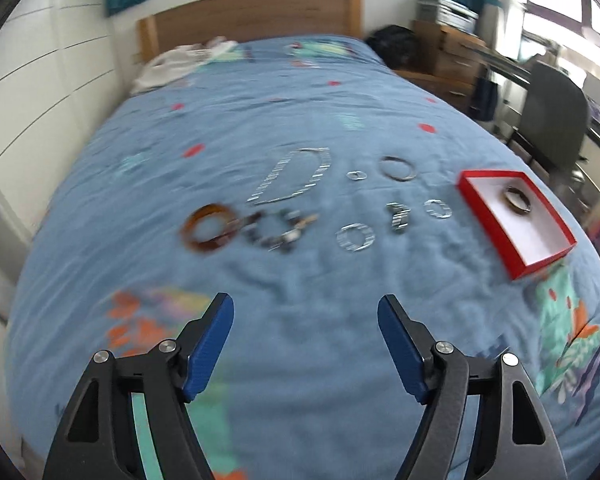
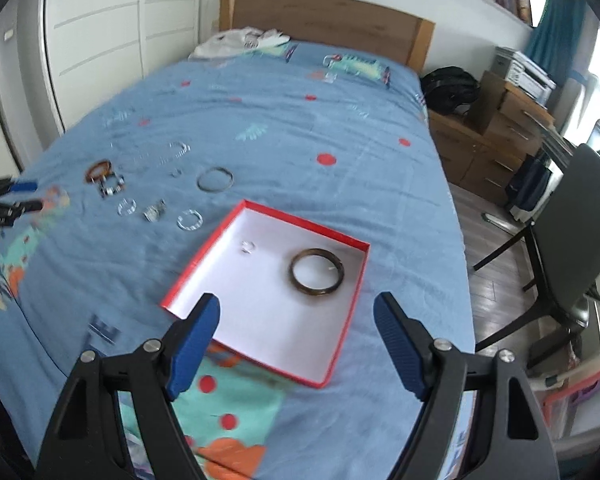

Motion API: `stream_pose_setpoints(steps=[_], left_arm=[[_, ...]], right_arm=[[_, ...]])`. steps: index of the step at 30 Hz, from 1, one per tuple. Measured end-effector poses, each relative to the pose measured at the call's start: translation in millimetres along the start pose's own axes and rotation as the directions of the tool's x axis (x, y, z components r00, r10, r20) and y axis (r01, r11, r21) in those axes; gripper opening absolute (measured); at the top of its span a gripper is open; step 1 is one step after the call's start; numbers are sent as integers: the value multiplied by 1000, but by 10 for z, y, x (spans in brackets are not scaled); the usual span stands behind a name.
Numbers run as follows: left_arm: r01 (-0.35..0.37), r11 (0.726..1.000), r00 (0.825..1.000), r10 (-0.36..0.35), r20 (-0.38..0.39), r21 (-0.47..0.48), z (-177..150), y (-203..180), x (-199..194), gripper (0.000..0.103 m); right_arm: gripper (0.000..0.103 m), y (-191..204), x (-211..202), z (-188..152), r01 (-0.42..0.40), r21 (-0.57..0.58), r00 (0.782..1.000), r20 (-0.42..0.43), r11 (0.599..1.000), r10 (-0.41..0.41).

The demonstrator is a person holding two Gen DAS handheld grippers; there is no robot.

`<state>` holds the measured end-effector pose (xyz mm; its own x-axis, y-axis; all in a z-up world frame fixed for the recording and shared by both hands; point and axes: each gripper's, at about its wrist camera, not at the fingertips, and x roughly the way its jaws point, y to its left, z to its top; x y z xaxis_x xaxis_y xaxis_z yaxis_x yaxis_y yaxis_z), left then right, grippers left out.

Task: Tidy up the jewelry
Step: 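Grasp the silver watch with the right tool while the left tool grasps the beaded bracelet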

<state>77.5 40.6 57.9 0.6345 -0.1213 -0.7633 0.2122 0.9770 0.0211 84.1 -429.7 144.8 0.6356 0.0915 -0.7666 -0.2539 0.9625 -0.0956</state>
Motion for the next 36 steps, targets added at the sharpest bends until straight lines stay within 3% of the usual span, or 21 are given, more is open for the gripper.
stream_pose_setpoints(steps=[7, 14, 22, 24, 29, 36], left_arm=[[-52, 995, 997, 55, 44, -84, -329, 474, -312, 74], [-79, 988, 995, 87, 53, -136, -504, 722, -293, 74], [-37, 984, 998, 45, 40, -174, -603, 860, -31, 72], [-21, 982, 999, 28, 36, -186, -595, 891, 66, 72], [9, 983, 1000, -6, 17, -185, -510, 855, 349, 70], [49, 984, 999, -50, -5, -172, -275, 711, 785, 70]], right_arm=[[79, 481, -281, -54, -14, 96, 996, 92, 995, 5], [78, 1031, -198, 19, -42, 144, 992, 122, 989, 25], [77, 1561, 284, 136, -88, 166, 991, 118, 982, 69], [74, 1660, 439, 158, -95, 165, 991, 106, 982, 78], [50, 1827, 828, 187, -115, 178, 992, 70, 977, 104], [48, 2001, 1393, 259, -151, 199, 989, 22, 968, 150]])
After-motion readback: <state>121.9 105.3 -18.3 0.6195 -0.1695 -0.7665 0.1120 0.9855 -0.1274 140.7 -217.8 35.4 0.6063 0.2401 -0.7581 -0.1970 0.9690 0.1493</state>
